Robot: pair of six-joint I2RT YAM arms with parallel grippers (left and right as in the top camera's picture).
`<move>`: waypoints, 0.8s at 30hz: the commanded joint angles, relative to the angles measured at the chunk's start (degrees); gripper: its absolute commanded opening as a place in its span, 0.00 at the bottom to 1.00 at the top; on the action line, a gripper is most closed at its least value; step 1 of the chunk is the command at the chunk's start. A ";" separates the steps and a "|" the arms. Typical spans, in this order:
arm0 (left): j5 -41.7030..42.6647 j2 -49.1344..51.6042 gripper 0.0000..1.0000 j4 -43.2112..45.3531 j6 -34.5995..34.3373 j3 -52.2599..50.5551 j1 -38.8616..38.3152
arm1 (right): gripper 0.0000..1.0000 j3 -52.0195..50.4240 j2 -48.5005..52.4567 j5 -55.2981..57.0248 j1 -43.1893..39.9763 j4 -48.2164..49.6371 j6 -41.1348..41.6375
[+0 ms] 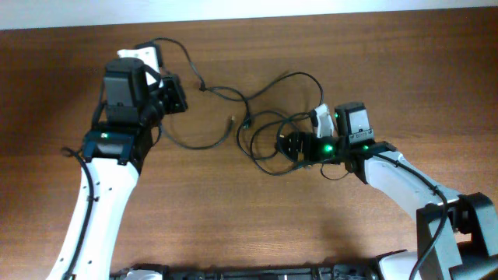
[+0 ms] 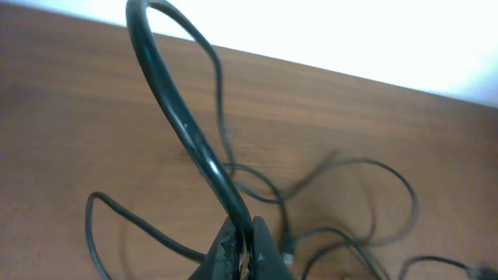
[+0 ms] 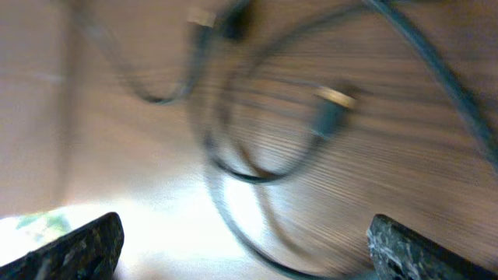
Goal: Untangle cables
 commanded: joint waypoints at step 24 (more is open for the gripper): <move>41.79 -0.04 0.00 7.10 22.01 0.68 -4.42 | 0.96 0.26 0.42 34.93 -9.03 11.65 14.27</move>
